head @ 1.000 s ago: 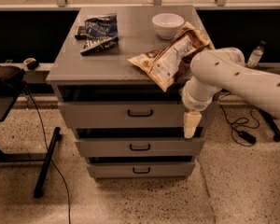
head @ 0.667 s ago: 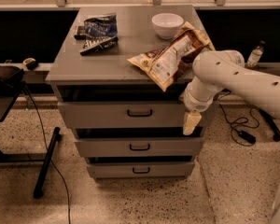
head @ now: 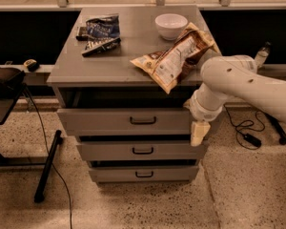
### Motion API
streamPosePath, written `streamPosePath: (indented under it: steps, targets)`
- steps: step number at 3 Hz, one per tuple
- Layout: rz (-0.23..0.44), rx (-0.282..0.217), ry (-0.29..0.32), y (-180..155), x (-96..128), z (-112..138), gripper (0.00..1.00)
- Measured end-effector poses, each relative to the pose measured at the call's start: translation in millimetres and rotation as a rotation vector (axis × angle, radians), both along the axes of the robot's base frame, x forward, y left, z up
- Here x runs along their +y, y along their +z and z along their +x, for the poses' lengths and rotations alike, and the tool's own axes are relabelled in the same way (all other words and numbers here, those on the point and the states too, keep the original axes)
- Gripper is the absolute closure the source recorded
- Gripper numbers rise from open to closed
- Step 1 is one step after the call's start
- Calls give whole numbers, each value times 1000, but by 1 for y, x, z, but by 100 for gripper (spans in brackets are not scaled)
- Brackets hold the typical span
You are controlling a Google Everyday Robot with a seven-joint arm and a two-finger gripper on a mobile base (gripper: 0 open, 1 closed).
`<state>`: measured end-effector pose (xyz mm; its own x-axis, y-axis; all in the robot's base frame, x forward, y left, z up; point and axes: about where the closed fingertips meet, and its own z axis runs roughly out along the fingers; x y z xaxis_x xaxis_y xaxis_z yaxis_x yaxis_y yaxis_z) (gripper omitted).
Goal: Open top drawer
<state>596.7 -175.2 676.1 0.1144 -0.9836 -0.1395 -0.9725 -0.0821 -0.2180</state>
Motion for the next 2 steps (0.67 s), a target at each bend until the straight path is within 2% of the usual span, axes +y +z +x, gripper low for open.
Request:
streamPosePath:
  steps: [1,2]
  targets:
    - [29,31,27,-1,4,-34,19]
    - [73,96,29,-10,9,-74,21]
